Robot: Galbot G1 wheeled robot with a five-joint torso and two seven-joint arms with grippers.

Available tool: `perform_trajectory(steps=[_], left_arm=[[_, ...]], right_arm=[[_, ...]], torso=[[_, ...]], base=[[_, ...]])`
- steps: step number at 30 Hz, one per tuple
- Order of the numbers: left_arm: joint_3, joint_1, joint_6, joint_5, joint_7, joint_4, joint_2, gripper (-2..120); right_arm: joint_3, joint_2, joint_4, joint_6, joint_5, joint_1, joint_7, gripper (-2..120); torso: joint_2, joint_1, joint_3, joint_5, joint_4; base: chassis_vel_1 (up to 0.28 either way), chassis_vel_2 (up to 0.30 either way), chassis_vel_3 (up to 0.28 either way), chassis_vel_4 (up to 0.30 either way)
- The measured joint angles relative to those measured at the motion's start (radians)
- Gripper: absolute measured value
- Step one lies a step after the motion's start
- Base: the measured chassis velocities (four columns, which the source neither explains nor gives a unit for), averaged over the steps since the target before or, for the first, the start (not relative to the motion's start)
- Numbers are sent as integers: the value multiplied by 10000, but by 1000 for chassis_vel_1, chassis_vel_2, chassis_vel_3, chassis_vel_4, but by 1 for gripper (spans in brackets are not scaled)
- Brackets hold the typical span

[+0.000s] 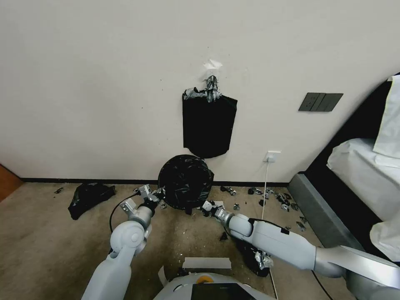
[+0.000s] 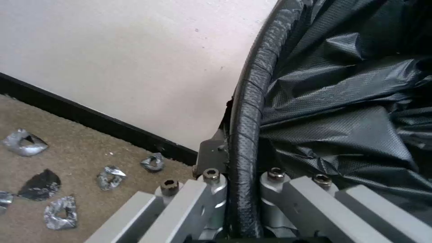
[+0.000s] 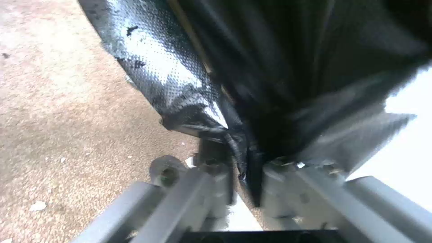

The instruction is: Place a trash bag onto the trash bin.

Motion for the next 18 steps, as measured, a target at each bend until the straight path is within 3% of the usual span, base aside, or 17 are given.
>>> perform_trajectory(steps=[9,18], left_arm=[[-203,-260,-312,80,-46,478,-37,1],[-291,-363,-323,30,-105,604,-64,1]], right_arm=[[-94,-582,1231,-298,548,-224,372,54],[-1,-791,1587,-297,601,-504,418,85]], torso=[[0,0,0,0,0],[0,0,0,1,2]], base=[[0,0,0,0],[0,0,0,0]])
